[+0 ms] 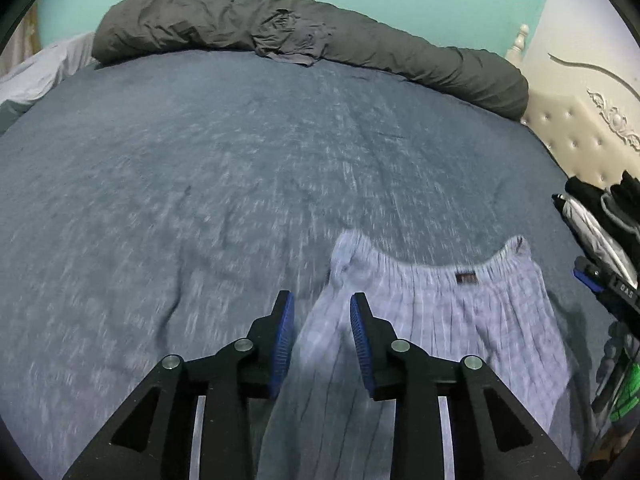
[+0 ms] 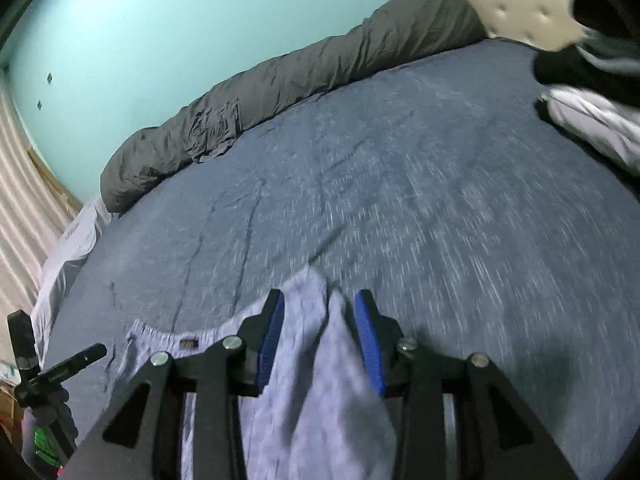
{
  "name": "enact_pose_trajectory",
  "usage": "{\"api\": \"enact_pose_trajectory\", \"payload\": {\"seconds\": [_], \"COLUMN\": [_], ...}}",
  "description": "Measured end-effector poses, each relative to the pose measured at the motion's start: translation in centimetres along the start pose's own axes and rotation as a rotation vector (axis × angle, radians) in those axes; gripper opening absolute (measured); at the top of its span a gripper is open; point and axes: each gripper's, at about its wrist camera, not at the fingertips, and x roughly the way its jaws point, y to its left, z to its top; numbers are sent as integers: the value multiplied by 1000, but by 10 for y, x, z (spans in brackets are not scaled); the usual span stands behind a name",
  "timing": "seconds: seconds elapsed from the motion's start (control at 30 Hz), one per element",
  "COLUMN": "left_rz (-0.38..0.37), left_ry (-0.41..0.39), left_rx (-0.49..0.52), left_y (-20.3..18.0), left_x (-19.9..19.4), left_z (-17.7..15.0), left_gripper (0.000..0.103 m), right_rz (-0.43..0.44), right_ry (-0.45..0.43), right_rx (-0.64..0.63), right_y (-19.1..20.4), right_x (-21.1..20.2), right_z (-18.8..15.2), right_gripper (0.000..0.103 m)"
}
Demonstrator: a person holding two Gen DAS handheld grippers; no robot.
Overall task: Fold clothes
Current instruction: 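Lower the shorts onto the bed and open both tools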
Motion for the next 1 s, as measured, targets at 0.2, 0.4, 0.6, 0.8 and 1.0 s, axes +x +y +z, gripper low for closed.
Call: {"api": "enact_pose_trajectory", "payload": {"seconds": [0.2, 0.4, 0.6, 0.8, 1.0], "left_rz": [24, 34, 42, 42, 24], "left_ry": [31, 52, 78, 103, 93], "left_rx": [-7, -34, -81, -102, -106], "left_y": [3, 8, 17, 16, 14], "left_x": [-25, -40, -35, -19, -13], "left_z": [-35, -70, -96, -105, -100], "left_gripper": [32, 32, 32, 32, 32], "right_rz": [9, 2, -41, -91, -109], "right_ry": [43, 51, 86, 140, 177], "right_rx": [17, 1, -19, 14, -19], "right_y": [13, 22, 12, -16, -18], "right_x": [-13, -29, -39, -38, -21], "right_z": [-43, -60, -80, -93, -95], "right_gripper": [38, 38, 38, 38, 38]}}
